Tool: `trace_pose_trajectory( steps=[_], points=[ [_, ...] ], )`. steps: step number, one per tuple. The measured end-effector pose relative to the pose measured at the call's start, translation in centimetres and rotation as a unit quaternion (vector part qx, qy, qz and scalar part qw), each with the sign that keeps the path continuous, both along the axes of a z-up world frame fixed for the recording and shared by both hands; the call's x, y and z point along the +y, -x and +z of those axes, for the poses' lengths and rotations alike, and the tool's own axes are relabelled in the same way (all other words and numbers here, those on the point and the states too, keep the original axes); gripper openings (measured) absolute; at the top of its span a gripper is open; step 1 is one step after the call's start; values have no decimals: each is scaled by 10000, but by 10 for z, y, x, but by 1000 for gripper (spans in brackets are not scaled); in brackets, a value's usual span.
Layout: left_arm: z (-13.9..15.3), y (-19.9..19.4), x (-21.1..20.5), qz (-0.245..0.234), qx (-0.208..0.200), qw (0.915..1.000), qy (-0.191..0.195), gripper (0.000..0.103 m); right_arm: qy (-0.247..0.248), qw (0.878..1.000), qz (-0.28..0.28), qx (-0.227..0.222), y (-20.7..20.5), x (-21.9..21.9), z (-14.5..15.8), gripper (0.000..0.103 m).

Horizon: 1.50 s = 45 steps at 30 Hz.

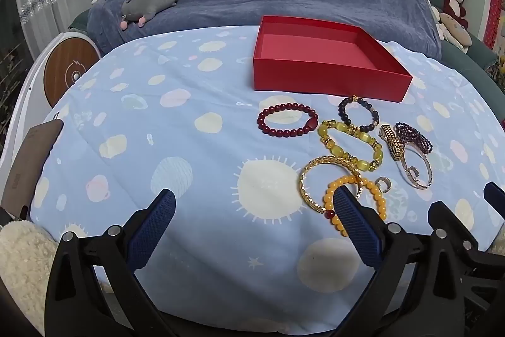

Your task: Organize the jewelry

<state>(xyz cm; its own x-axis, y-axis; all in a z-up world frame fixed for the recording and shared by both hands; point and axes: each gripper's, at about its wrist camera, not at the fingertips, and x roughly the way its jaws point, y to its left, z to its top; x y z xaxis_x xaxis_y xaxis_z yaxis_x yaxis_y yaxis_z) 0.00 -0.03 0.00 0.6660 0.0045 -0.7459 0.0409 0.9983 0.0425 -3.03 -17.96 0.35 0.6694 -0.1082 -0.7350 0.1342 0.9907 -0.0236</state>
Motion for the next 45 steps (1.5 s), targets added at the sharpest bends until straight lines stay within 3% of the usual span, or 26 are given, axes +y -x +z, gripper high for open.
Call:
trace_pose_trajectory(
  steps=[10, 18, 45],
  points=[
    [1, 2, 0, 2, -117, 9998, 148, 95, -24, 10000, -8, -41, 1, 0, 2, 96],
    [-1, 2, -5, -50, -93, 9999, -41, 96, -28, 10000, -20, -48, 1, -2, 2, 96],
    [-1, 1, -3, -91, -67, 9999, 1, 96, 8, 10000, -42, -81, 1, 1, 2, 96]
  ],
)
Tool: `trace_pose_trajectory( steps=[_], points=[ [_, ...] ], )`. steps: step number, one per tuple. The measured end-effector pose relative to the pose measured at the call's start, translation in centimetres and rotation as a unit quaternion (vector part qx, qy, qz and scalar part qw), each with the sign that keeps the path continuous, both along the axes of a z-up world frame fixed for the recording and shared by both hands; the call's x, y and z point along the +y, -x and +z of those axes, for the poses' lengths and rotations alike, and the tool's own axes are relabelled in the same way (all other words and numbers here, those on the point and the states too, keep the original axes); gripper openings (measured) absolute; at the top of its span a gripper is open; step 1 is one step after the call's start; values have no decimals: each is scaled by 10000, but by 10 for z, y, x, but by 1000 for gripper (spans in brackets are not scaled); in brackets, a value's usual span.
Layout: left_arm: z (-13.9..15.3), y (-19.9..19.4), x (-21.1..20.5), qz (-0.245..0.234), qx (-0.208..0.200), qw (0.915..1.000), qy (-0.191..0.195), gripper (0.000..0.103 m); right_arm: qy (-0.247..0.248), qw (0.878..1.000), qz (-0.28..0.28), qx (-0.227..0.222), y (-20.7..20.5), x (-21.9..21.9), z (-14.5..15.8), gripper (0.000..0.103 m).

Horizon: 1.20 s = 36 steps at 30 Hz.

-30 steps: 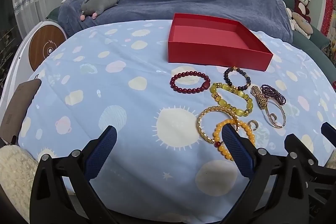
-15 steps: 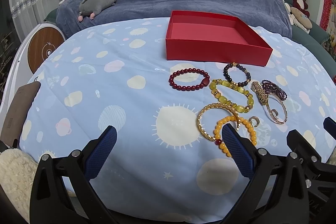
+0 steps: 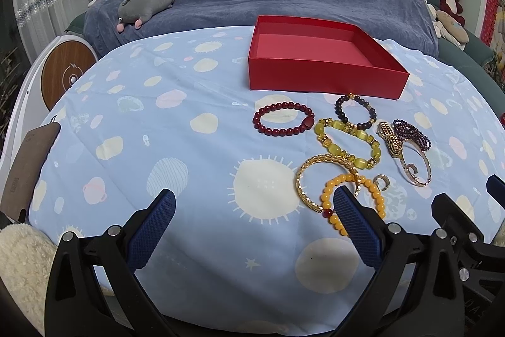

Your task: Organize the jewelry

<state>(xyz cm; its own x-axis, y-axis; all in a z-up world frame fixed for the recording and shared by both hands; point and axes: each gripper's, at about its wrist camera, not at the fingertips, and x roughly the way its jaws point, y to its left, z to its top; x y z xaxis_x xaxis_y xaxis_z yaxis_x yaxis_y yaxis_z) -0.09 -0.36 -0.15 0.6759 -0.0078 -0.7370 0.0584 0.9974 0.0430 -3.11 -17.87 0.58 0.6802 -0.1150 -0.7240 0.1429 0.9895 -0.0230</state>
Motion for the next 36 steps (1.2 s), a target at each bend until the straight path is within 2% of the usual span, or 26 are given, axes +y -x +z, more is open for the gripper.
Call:
trace_pose_trajectory(
  steps=[36],
  points=[
    [-3, 1, 0, 3, 52, 10000, 31, 96, -5, 10000, -2, -17, 0, -1, 1, 96]
  ],
)
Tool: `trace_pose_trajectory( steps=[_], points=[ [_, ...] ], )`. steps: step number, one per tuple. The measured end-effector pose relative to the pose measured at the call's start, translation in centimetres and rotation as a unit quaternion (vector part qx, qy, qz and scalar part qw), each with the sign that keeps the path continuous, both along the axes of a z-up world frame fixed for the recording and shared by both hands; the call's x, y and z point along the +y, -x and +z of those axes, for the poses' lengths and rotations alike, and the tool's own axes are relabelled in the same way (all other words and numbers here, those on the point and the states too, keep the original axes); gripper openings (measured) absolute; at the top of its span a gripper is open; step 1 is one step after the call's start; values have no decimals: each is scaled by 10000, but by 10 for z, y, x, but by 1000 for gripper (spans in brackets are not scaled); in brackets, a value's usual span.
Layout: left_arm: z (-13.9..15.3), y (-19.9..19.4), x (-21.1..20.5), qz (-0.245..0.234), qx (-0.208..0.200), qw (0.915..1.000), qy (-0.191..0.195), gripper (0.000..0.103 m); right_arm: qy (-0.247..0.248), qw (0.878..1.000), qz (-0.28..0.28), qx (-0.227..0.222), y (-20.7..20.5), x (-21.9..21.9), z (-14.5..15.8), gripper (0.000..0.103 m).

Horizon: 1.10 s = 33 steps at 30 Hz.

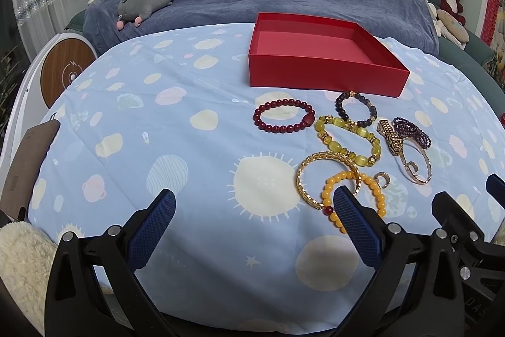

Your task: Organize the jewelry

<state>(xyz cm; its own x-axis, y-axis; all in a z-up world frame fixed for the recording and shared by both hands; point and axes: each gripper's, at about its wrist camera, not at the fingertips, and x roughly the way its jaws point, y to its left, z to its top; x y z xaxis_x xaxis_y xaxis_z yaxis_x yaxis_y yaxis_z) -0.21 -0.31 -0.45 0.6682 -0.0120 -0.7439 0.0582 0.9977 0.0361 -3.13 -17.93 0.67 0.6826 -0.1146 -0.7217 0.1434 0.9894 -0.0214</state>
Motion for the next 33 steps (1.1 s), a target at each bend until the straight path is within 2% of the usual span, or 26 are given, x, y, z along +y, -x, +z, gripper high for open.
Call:
trace_pose_trajectory(
  steps=[17, 22, 28, 33],
  points=[
    [1, -1, 5, 74, 77, 9999, 46, 96, -2, 10000, -8, 14, -1, -1, 0, 96],
    [1, -9, 14, 204, 197, 9995, 135, 96, -63, 9999, -98, 58, -7, -10, -2, 96],
    [-4, -24, 23, 339, 506, 9973, 420, 95, -298, 9990, -311, 148, -19, -30, -4, 96],
    [-11, -35, 13, 138, 698, 9966, 405, 84, -493, 9973, -481, 251, -23, -42, -6, 96]
  ],
)
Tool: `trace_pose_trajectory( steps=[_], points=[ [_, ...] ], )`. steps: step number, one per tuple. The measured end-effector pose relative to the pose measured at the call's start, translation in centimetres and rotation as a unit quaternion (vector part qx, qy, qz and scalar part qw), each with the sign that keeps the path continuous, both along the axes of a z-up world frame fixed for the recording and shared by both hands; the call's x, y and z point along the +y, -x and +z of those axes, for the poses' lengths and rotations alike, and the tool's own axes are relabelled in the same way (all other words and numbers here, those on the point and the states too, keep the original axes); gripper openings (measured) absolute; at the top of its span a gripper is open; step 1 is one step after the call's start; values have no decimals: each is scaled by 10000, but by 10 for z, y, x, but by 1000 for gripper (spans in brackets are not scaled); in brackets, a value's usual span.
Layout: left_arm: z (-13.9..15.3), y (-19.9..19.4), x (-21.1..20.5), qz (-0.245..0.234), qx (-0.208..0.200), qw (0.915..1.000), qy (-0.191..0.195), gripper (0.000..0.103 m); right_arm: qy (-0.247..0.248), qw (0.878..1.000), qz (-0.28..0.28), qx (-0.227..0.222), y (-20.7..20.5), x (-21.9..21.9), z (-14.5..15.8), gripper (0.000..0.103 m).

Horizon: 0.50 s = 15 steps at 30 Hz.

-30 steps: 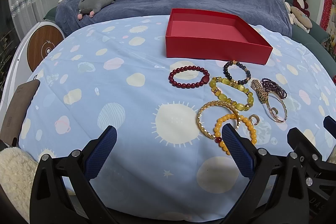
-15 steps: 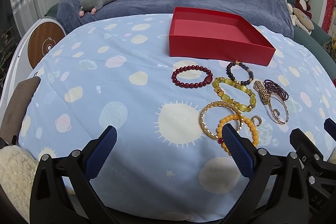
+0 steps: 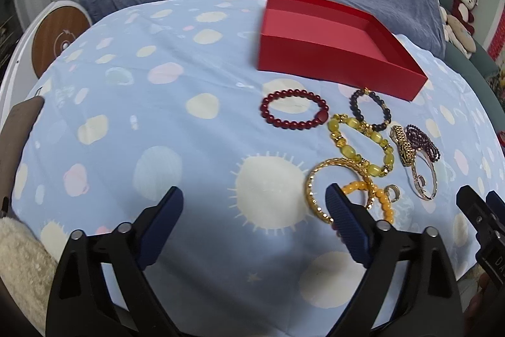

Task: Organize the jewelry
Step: 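Grasp the gold twisted bangle with the left tool while the right tool grasps the gold open cuff bangle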

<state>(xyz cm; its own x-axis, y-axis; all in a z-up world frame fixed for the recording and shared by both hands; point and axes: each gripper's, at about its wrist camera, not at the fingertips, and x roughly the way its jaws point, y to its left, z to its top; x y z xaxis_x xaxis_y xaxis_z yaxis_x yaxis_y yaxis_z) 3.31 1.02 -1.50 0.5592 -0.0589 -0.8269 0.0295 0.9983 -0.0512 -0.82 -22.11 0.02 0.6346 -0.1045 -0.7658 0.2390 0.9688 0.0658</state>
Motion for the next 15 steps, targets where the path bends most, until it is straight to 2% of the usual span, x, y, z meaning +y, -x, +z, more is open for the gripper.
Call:
trace_pose_trajectory(
  steps=[2, 4, 8, 9, 12, 15],
  points=[
    [-4, -6, -4, -49, 80, 9999, 47, 78, 2, 10000, -6, 14, -1, -2, 0, 96],
    [-9, -11, -10, -110, 199, 9997, 98, 67, -18, 10000, -17, 12, -2, -3, 0, 96],
    [-15, -17, -21, -225, 248, 9994, -52, 62, -64, 10000, -24, 37, -2, -6, 0, 96],
    [-15, -17, -23, -248, 225, 9994, -77, 58, -79, 10000, -29, 48, -3, -6, 0, 96],
    [-14, -20, -28, -312, 188, 9993, -90, 43, -128, 9999, -23, 82, -4, -7, -1, 96],
    [-13, -22, -31, -412, 169, 9990, -56, 21, -110, 9999, 22, 109, -5, -6, -3, 96]
  ],
)
